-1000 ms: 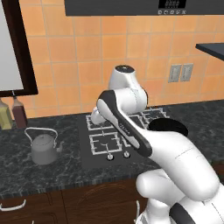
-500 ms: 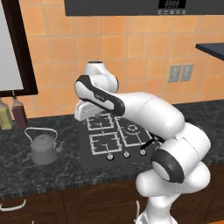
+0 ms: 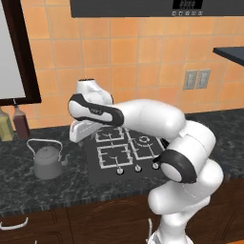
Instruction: Pick the kettle from the counter and place it on a stove burner. Then turn the burner on.
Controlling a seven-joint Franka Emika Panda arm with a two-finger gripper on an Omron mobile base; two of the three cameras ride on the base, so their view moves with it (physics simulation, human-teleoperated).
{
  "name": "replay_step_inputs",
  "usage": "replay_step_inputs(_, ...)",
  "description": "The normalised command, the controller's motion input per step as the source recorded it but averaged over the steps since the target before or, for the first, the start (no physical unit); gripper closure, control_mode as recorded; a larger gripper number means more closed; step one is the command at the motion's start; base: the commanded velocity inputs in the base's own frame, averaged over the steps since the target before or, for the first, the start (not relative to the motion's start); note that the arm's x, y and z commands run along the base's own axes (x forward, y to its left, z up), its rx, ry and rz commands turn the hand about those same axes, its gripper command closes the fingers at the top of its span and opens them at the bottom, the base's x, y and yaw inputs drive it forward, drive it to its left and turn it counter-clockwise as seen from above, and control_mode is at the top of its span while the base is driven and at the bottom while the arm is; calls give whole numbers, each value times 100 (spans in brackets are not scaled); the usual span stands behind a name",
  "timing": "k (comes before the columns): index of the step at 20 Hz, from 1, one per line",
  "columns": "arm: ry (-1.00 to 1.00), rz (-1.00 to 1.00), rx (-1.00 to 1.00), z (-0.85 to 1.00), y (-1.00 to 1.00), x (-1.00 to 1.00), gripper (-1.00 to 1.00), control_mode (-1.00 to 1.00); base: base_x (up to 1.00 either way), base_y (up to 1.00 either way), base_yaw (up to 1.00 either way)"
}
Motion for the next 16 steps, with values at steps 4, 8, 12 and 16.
replay_step_inputs(4, 0, 2, 0, -21, 67, 0, -100, -100, 0, 0, 0)
replay_step_inputs(8, -1, 0, 0, -3, 60, 0, -100, -100, 0, 0, 0)
replay_step_inputs(12, 0, 0, 0, 6, 34, 0, -100, -100, 0, 0, 0)
replay_step_inputs(16, 0, 0, 0, 5, 32, 13, -100, -100, 0, 0, 0)
